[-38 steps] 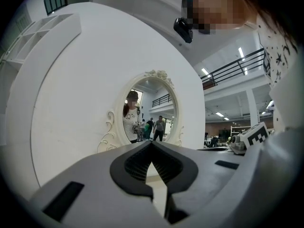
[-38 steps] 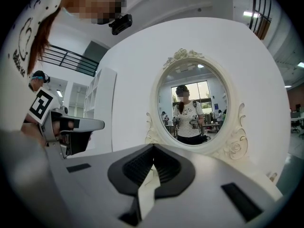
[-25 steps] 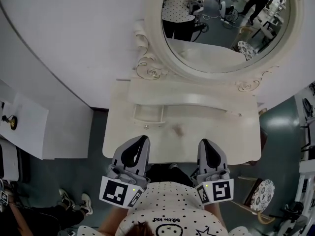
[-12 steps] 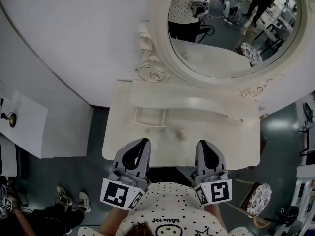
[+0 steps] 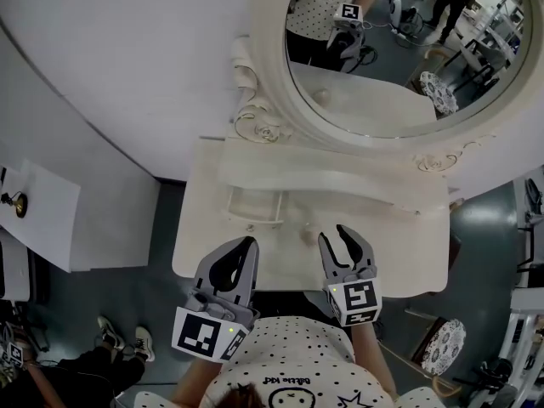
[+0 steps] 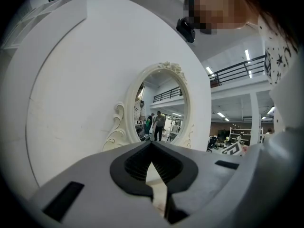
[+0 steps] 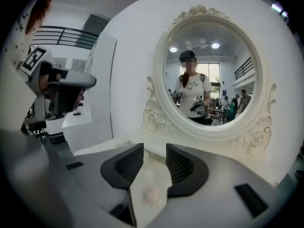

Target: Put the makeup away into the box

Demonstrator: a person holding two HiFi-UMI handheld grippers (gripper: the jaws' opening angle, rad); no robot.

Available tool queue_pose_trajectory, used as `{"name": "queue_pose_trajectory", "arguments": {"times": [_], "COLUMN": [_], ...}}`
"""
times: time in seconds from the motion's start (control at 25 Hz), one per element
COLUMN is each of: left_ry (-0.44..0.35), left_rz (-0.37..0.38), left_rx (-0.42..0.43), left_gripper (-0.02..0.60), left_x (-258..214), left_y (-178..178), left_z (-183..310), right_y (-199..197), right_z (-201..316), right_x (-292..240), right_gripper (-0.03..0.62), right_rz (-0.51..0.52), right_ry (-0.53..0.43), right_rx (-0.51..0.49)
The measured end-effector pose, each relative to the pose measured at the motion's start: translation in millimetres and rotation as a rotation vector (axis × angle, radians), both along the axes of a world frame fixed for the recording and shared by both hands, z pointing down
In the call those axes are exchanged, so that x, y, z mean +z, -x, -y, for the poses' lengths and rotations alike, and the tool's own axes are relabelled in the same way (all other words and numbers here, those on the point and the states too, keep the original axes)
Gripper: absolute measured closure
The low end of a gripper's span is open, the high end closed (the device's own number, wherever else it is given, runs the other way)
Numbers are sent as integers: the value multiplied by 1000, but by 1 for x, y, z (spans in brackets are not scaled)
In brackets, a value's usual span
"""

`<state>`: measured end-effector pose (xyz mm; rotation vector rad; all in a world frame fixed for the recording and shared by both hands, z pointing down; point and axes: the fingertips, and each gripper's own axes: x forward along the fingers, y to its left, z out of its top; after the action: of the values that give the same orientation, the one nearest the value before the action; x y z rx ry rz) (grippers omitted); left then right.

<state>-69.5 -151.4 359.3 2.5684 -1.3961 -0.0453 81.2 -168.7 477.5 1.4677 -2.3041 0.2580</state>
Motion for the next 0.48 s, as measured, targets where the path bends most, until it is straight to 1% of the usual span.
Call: {"name": "queue_pose_trajectory", "arguments": {"times": [0.24,0.36,0.48], "left_ry": [27,40,48], "left_rz": [5,8,12], "left_rx": [7,10,7], "left_gripper": [577,577,577], "left_x": [7,11,13], "left_y": [-6,-9,-10], "left_z": [5,6,7], "right_y": [3,2,-3], "right_z": [17,21,20], "right_x": [78,118,152], "right_gripper": [385,379,379], "right_rz": [-48,-84,-112], "right_ry": [182,265,350], "right_rx": [-49,-70,-70]}}
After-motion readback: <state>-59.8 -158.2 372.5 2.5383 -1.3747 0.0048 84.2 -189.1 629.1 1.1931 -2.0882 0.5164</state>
